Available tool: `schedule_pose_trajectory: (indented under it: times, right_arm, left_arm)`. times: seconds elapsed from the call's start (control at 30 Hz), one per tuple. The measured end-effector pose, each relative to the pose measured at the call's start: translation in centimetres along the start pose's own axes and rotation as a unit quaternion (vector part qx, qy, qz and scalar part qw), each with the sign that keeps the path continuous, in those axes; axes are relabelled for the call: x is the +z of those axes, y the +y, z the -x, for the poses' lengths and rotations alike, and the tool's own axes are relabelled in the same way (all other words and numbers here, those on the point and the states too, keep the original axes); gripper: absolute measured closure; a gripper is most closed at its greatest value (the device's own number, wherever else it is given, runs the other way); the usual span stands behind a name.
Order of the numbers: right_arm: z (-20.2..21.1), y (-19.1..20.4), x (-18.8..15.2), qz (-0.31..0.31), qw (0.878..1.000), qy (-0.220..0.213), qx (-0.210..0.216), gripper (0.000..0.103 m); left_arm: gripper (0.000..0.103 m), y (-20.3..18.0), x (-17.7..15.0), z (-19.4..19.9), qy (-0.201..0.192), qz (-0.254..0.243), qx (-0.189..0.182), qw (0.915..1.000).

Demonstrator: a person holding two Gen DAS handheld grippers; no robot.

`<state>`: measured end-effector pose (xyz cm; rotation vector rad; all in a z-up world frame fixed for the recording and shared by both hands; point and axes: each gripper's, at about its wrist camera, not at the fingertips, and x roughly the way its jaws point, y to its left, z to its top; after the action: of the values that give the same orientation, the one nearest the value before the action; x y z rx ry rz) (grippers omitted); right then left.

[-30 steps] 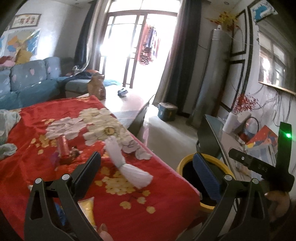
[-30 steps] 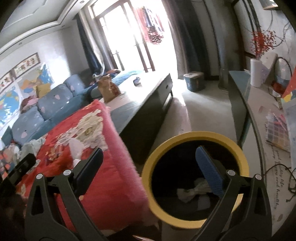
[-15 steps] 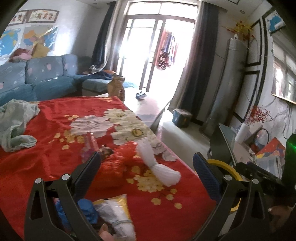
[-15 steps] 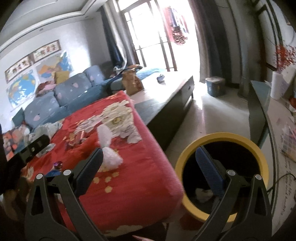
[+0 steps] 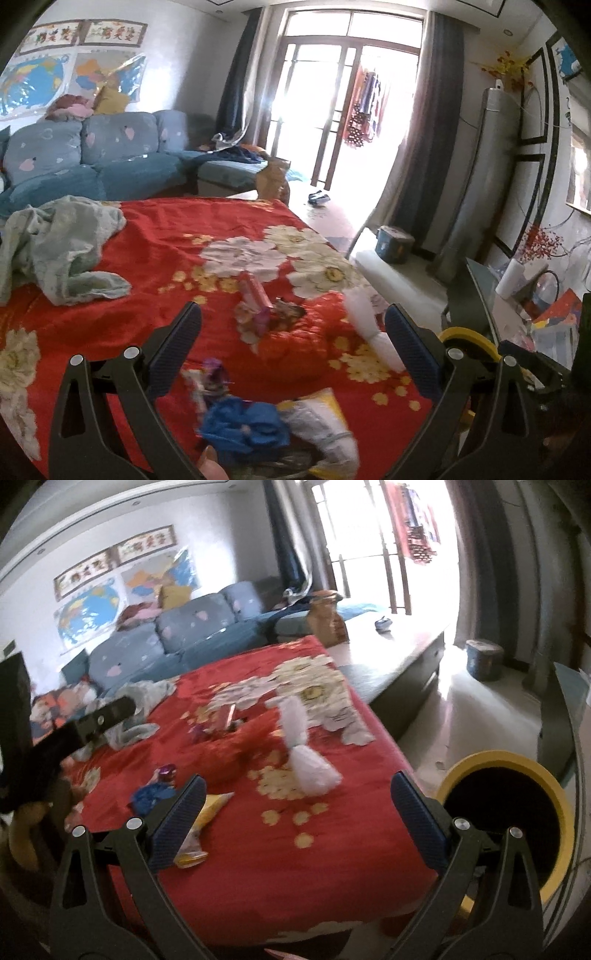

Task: Collect trash
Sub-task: 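Move the open right tool back over the bedspread trash, then grasp the white-and-yellow snack bag with the right tool while the left tool grasps the blue plastic bag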

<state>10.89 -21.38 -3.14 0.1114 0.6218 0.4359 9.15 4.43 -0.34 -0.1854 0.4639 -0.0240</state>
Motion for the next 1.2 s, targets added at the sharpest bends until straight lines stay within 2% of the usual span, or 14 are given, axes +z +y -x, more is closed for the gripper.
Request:
schedule_pose_trajectory:
  times: [0.33,0.57,0.7,0.77,0.8,0.87,0.93,1.03,1.2]
  right_arm:
    - [-1.8,4.3,-0.7,0.037,0.998,0.034,0.042,0.011]
    - [-3.6,6.3,-1.6,0.050,0.995,0.067,0.061,0.011]
    - [-4.8,6.9,-2.3,0.056,0.992,0.089,0.070,0.011]
    - [-5.6,7.3,-2.8,0.061,0.990,0.103,0.072,0.011]
    - [-5.9,7.5,-3.0,0.063,0.989,0.108,0.077,0.011]
    - [-6.6,7.9,-3.4,0.068,0.987,0.120,0.086,0.011]
    - [-7.1,8.3,-3.9,0.069,0.984,0.128,0.099,0.018]
    - [-8.0,8.6,-4.5,0.076,0.981,0.142,0.109,0.031]
    - [-9.2,8.6,-5.2,0.070,0.976,0.166,0.122,0.045]
  left_arm:
    - [0.007,4.2,0.1,1.2,0.015,0.005,0.026,0.9995]
    - [0.007,6.7,-1.6,0.9,0.050,0.031,0.011,0.9982]
    - [0.008,7.2,-2.9,0.6,0.066,0.024,0.008,0.9975]
    - [0.013,7.2,-3.6,0.4,0.077,0.019,-0.001,0.9969]
    - [0.024,7.2,-3.8,0.3,0.080,0.018,-0.007,0.9966]
    - [0.031,7.1,-4.4,0.1,0.092,0.011,-0.012,0.9956]
    - [0.045,7.1,-5.0,-0.3,0.106,0.010,-0.023,0.9941]
    - [0.058,6.7,-5.5,-0.8,0.122,0.009,-0.037,0.9919]
    - [0.062,5.9,-6.2,-1.8,0.145,-0.004,-0.049,0.9882]
